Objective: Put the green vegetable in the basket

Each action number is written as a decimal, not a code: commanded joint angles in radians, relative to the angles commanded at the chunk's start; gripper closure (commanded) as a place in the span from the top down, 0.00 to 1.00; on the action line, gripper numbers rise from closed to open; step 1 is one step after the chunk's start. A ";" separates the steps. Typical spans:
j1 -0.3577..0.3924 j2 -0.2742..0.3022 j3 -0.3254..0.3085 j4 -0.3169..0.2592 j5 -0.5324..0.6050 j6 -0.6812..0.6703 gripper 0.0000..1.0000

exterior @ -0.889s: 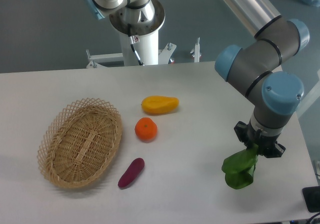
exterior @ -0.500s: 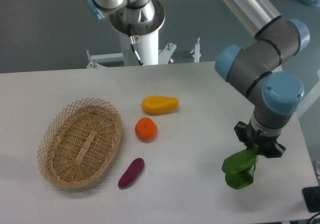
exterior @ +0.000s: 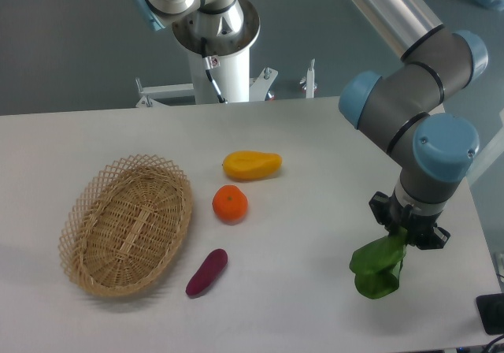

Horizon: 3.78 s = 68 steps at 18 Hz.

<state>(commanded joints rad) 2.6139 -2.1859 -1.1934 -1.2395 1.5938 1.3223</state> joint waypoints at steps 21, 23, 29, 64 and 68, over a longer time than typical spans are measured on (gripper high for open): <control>-0.126 0.127 -0.126 -0.002 -0.087 -0.018 0.14; -0.135 0.144 -0.141 -0.002 -0.100 -0.018 0.14; -0.179 0.195 -0.207 -0.002 -0.107 -0.018 0.14; -0.635 0.226 -0.419 0.083 -0.098 -0.287 0.47; -0.635 0.218 -0.419 0.090 -0.098 -0.279 0.98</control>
<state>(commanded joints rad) 1.9788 -1.9681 -1.6122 -1.1490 1.4956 1.0431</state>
